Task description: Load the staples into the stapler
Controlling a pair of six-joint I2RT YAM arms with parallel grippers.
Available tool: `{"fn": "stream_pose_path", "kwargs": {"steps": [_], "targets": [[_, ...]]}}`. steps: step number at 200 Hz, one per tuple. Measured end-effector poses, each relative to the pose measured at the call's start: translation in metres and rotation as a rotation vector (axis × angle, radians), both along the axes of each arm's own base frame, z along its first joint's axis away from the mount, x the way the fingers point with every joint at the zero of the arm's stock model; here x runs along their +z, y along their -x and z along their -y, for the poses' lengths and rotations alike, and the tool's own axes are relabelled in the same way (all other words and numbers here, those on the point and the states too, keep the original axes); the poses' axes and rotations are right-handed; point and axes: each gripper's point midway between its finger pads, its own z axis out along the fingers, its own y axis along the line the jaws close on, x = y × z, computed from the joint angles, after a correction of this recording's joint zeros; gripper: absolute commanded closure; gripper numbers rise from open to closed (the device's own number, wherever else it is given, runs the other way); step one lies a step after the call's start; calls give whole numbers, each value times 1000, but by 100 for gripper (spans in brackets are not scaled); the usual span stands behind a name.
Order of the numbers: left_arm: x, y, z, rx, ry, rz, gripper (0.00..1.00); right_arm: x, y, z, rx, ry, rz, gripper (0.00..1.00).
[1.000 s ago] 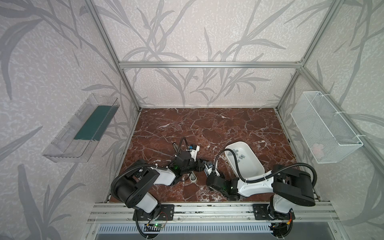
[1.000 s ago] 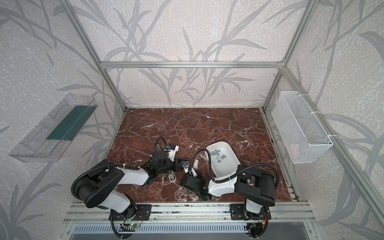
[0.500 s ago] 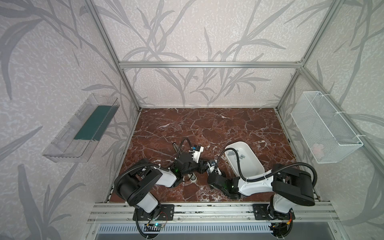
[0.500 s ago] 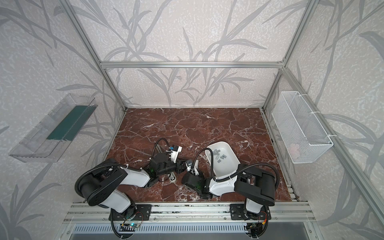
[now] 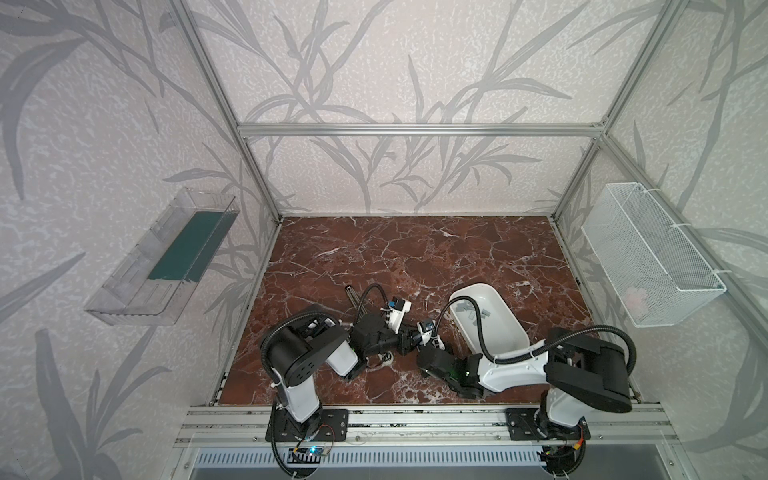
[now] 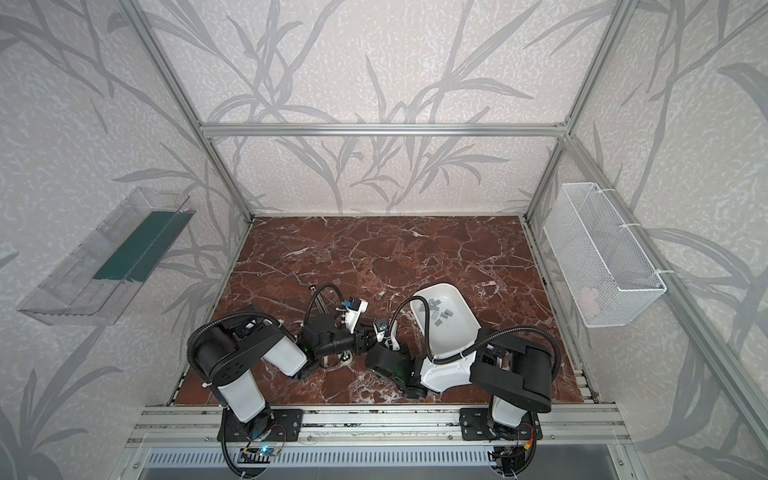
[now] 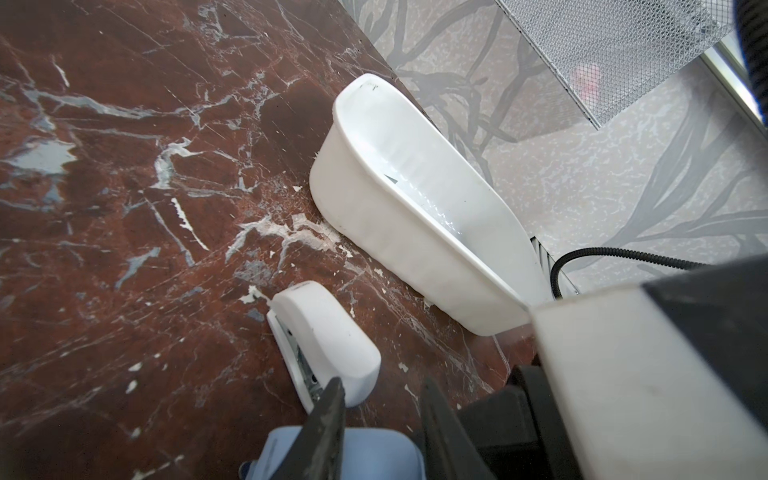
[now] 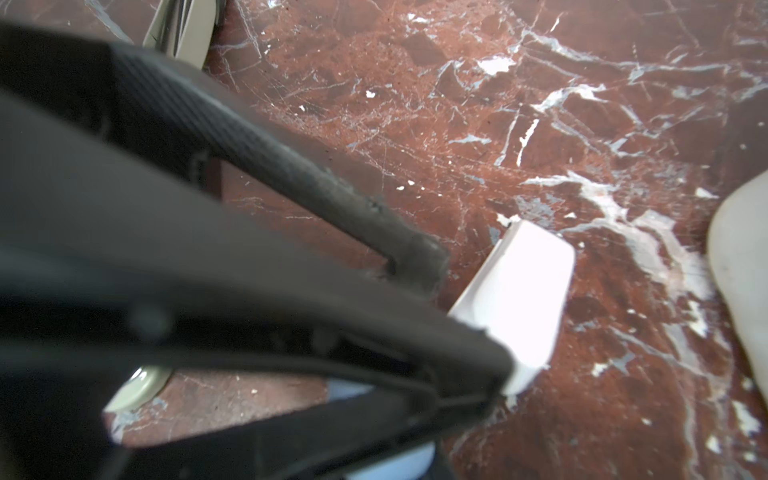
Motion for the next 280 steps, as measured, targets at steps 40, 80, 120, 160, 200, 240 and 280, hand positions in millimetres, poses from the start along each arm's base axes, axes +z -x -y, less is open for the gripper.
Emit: {"fn": "stream_pose_path", "kwargs": {"steps": [40, 80, 120, 160, 200, 240, 280], "targets": [[-5, 2, 0, -10, -38, -15, 67, 27, 3, 10, 13, -41, 27, 53], [0, 2, 0, -14, -57, -7, 68, 52, 8, 16, 45, -79, 54, 57], [-5, 3, -2, -22, -89, -13, 69, 64, 5, 13, 60, -96, 81, 71], [-11, 0, -6, 0, -135, -11, 69, 45, -10, 7, 43, -35, 59, 77], [-18, -6, -18, 50, -205, -9, 69, 31, -15, -1, 53, 12, 48, 81], [-19, -7, -21, 60, -222, -3, 69, 26, -17, -4, 46, 8, 44, 82], [-21, -8, -22, 64, -237, 8, 69, 19, -15, -6, 22, -31, 40, 83]]}}
